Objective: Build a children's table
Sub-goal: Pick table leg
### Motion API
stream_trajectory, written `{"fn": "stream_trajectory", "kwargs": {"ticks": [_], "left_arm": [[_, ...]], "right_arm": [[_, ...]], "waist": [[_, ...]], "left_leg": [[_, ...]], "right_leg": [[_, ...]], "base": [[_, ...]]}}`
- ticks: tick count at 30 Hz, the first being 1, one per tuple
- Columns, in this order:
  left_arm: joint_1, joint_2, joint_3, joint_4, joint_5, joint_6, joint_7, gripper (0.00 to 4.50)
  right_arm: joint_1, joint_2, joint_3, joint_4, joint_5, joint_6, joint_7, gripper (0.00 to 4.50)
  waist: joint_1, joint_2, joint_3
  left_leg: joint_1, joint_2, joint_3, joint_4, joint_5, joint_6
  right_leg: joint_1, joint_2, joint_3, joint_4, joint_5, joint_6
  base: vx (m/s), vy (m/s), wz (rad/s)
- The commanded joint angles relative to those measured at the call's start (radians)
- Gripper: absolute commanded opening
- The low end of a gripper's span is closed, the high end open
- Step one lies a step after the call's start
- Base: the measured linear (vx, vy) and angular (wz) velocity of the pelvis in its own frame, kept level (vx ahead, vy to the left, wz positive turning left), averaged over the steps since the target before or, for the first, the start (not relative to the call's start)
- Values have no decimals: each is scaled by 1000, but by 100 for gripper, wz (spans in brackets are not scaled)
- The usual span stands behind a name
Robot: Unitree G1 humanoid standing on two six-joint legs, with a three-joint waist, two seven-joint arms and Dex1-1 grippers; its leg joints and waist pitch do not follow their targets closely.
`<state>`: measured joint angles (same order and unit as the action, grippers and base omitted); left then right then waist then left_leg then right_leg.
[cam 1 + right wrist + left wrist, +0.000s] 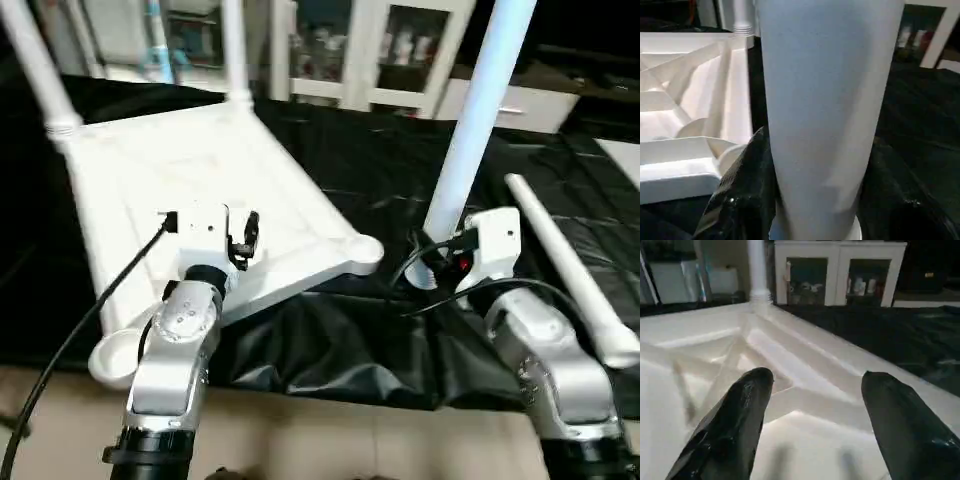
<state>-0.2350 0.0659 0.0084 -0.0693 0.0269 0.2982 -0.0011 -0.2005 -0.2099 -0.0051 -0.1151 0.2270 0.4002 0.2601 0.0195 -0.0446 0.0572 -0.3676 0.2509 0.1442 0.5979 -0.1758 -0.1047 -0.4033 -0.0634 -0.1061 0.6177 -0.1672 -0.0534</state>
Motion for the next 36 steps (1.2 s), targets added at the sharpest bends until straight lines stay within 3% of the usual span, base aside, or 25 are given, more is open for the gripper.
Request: {"fn": "stream_trajectory", "kwargs": {"ticks": [1, 4, 5, 7, 10, 11, 12, 13, 14, 16, 18, 20, 21, 22, 23, 24, 25, 26, 27, 28, 30, 31, 32, 34, 36], "left_arm": [[-4, -24, -6, -6, 11, -4, 24, 330], [6, -31, -13, -34, 16, 0, 24, 330], [7, -29, -14, -37, 19, -4, 24, 330], [7, -27, -4, -38, 27, -4, 46, 330], [-7, -39, 51, -44, -37, -17, 43, 330], [-10, -38, 54, -46, -42, -26, 39, 330], [-11, -33, 52, -45, -51, -33, 22, 330], [-11, -32, 52, -45, -52, -34, 19, 330], [-11, -32, 52, -45, -52, -34, 19, 330], [0, -22, 38, -45, -46, -38, -9, 330], [15, -14, 17, -48, -23, -29, -16, 330], [22, -1, 2, -50, -10, -23, -21, 330], [24, 4, -1, -51, -5, -22, -22, 330], [25, 9, -2, -48, -3, -22, -22, 330], [23, 17, 3, -43, -2, -22, -23, 330], [19, 23, 9, -39, -4, -22, -25, 330], [14, 30, 13, -36, -11, -20, -33, 330], [14, 30, 13, -36, -11, -20, -33, 330], [11, 33, 11, -33, -12, -20, -40, 330], [6, 39, 3, -26, -16, -23, -59, 330], [1, 43, -10, -15, -18, -30, -82, 330], [1, 43, -10, -15, -18, -30, -82, 330], [0, 43, -12, -13, -18, -33, -83, 330], [-2, 42, -14, -10, -21, -31, -85, 330], [-7, 43, -22, -4, -23, -30, -87, 330]], "right_arm": [[-4, -12, -22, -17, -13, -16, -12, 187], [-9, -18, -26, -21, -3, -5, -1, 187], [-10, -20, -25, -19, -4, -6, 1, 187], [-11, -21, -23, -12, -7, -5, 5, 187], [-14, -13, -14, -24, 5, 18, 11, 187], [-15, -12, -11, -30, 8, 21, 15, 187], [-16, -11, -6, -34, 9, 21, 19, 187], [-16, -10, -5, -35, 9, 21, 20, 187], [-16, -10, -5, -35, 9, 21, 20, 187], [-21, -12, 9, -38, 10, 24, 33, 187], [-31, -17, 22, -31, 11, 26, 46, 187], [-40, -19, 35, -16, 0, 17, 55, 187], [-43, -19, 39, -9, -6, 13, 56, 187], [-47, -16, 44, 4, -12, 7, 57, 187], [-52, -10, 51, 16, -18, 4, 57, 187], [-56, -5, 55, 21, -20, 5, 56, 187], [-60, -2, 59, 20, -21, 9, 55, 187], [-60, -2, 59, 20, -21, 9, 55, 187], [-60, 0, 56, 18, -19, 9, 52, 187], [-59, 8, 39, 15, -6, 13, 42, 187], [-55, 17, 10, 14, 15, 19, 29, 187], [-55, 17, 10, 14, 15, 19, 29, 187], [-54, 15, 9, 14, 12, 17, 29, 187], [-51, 9, 7, 12, 8, 13, 31, 187], [-45, 0, 5, 4, 8, 11, 37, 187]], "waist": [[-20, 39, -69], [-22, -3, -70], [15, -62, -97], [12, -61, -81], [16, 11, -73], [-8, 47, -93], [-19, 28, -88], [-13, 6, -77], [1, -24, -76], [49, -21, -51], [43, -36, -38], [16, -19, -21], [-20, 6, -20], [6, 28, -7], [23, 37, -8], [30, 39, -11], [23, -32, -34], [40, -18, -18], [27, -48, -35], [43, -18, -38], [64, 8, -56], [46, 41, -68], [-5, 66, -92], [-9, 47, -99], [-7, 28, -91]], "left_leg": [[47, 156, -70, -162, -242, 171], [24, 49, 12, -93, -332, 234], [-41, -149, 66, 201, -312, 219], [-73, -152, 39, 215, -273, 192], [-38, -102, -8, 65, -178, 252], [40, 205, -181, -41, -27, 419], [62, 183, -157, -17, 36, 459], [44, 61, -73, 6, 75, 460], [-2, -70, -19, 57, -36, 355], [9, -56, -28, 56, -211, 139], [44, -67, -11, 33, -312, 81], [129, -57, -13, 33, -515, 65], [134, -3, -45, -25, -711, 68], [19, 65, -57, -178, -942, 29], [14, 8, -53, -194, -991, 40], [22, -6, -50, -174, -962, 60], [-2, -80, -61, -53, -701, 106], [-7, -84, -53, 87, -474, 117], [-52, -91, -50, 226, -150, 133], [-58, -66, -57, 161, -143, 114], [-18, -51, -27, 41, -45, 133], [53, -17, -65, -34, 38, 191], [207, 81, -172, -59, -19, 338], [208, 93, -184, -34, 137, 512], [168, 56, -120, -48, 230, 555]], "right_leg": [[4, -38, 4, 24, -38, -198], [8, -41, 15, -29, -41, -361], [65, -63, 42, -130, -280, -361], [68, -90, 52, -126, -321, -257], [88, -101, 51, -193, -458, 113], [14, -77, 14, 18, -246, 207], [-42, -93, 49, 70, -174, 154], [-62, -88, 88, 56, -16, 37], [0, -126, 131, -36, -54, -8], [28, -174, 142, -107, -670, 48], [18, -121, 98, -131, -988, 112], [-14, -83, -3, -185, -1028, 109], [35, -47, -88, -173, -814, 115], [133, -19, -53, 119, -364, 37], [147, -2, -35, 125, -243, 22], [149, -13, -5, 116, -289, 28], [191, -113, 77, -18, -732, 104], [170, -252, 94, -167, -1065, 89], [180, -282, 89, -193, -1146, 74], [192, -229, 132, -156, -938, 5], [209, -113, 48, -119, -593, -147], [167, -28, -4, -60, -332, -112], [21, -6, -6, 77, -262, -41], [-43, -28, 26, 144, -211, 88], [-78, -35, 45, 149, -90, 133]], "base": [[10, -147, -1], [7, -220, 2], [-14, -210, -6], [-30, -193, -6], [-50, -156, 2], [-42, -186, -3], [-28, -161, 5], [-28, -161, 5], [-54, -125, 13], [-99, -153, -2], [-95, -113, 5], [-100, -72, 2], [0, 0, 0], [0, 0, 0], [0, 0, 0], [18, -81, 11], [18, -81, 11], [20, -79, 30], [35, -24, 45], [35, -24, 45], [115, -9, 33], [135, 2, 28], [183, 39, 24], [187, 23, 7], [148, -15, -2]]}}
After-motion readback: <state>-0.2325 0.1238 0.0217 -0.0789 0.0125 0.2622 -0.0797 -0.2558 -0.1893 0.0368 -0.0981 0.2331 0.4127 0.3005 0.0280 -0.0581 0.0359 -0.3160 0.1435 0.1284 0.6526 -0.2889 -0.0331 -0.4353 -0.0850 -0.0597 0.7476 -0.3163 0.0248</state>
